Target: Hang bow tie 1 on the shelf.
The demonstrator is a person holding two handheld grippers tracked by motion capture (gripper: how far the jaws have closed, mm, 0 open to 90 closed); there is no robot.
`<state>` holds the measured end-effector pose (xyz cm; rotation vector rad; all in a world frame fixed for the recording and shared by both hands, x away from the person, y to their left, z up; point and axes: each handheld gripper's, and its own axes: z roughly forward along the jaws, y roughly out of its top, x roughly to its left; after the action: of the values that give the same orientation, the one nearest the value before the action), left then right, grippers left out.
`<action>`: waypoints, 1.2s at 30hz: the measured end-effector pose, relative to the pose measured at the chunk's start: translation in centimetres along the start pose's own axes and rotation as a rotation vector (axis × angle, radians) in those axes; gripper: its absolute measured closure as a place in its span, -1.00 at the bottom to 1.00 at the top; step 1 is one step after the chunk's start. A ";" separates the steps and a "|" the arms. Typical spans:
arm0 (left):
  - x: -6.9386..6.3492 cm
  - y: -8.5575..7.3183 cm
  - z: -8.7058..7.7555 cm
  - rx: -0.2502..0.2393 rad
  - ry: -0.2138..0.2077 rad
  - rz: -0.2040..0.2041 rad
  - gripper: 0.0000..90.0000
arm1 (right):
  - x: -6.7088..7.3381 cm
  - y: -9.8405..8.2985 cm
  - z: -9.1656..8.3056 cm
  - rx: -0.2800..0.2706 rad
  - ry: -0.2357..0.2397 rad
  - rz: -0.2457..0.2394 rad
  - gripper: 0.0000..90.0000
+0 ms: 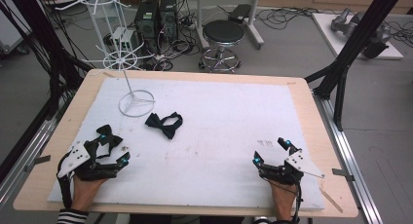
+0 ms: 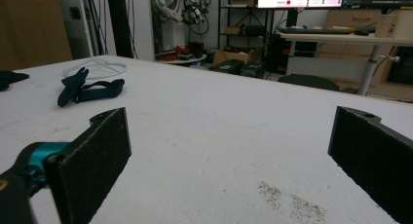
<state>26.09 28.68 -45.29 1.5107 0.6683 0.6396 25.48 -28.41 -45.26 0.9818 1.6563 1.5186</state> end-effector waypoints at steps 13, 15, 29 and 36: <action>0.2 0.0 0.1 0.005 -0.003 -0.016 -0.78 | -0.1 0.0 -0.1 -0.015 -0.005 0.003 -0.98; 0.2 0.0 0.1 0.010 -0.005 -0.019 -0.78 | -0.1 0.0 -0.1 -0.015 -0.005 0.004 -0.98; 0.4 1.5 0.4 0.050 -0.039 0.024 -0.78 | 0.0 -0.1 -0.2 -0.013 -0.003 0.006 -0.98; 0.6 4.1 1.0 0.086 -0.085 0.085 -0.78 | 0.0 -0.1 -0.2 -0.013 -0.002 0.008 -0.98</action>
<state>27.37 28.37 -41.28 1.6444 0.5749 0.6135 25.33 -28.54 -45.30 0.9835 1.6411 1.5310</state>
